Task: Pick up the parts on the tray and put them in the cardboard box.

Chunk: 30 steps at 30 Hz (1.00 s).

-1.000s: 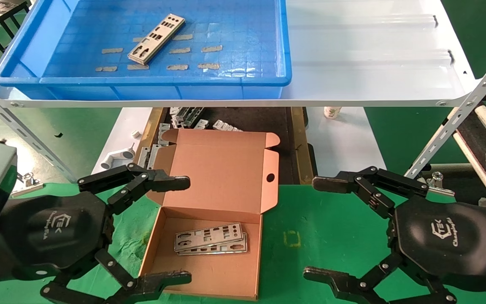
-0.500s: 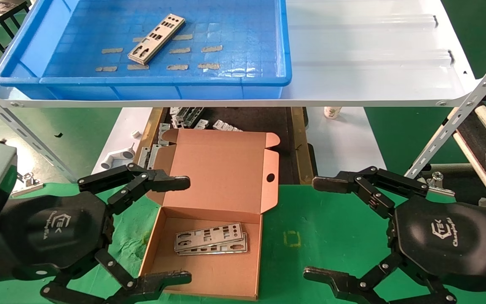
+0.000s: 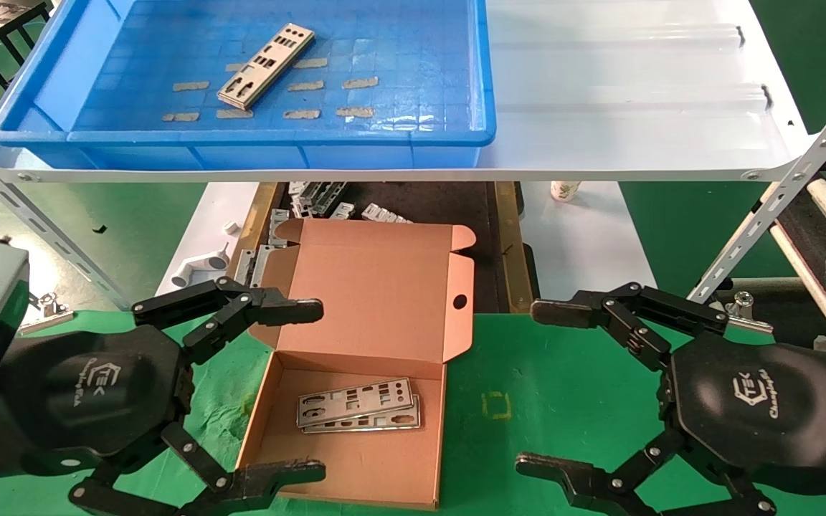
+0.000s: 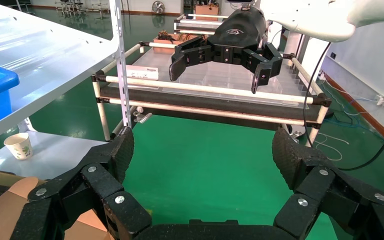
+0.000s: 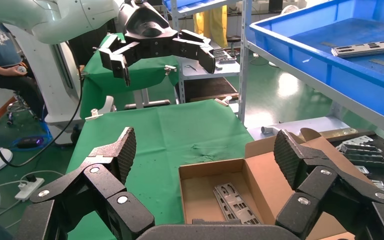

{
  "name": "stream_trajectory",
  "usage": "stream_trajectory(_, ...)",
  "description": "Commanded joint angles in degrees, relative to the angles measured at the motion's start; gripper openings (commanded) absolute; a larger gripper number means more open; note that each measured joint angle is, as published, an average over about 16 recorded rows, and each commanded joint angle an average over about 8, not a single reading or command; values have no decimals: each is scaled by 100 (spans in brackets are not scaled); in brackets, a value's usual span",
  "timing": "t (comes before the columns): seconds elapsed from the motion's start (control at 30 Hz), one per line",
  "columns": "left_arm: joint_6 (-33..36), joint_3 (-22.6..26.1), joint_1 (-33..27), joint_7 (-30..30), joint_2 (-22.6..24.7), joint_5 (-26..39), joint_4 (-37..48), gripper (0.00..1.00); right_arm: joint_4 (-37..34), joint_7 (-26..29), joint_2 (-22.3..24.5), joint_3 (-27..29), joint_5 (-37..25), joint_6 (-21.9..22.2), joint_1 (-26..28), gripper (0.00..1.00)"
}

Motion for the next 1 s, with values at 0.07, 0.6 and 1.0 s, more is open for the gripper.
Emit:
stream_trajectory(0.07,0,0,0,0,0,0,0,100,0,0,0,0,0,0,0,100)
stream_trajectory(0.6,0,0,0,0,0,0,0,100,0,0,0,0,0,0,0,100)
stream_trajectory(1.0,0,0,0,0,0,1,0,100,0,0,0,0,0,0,0,100)
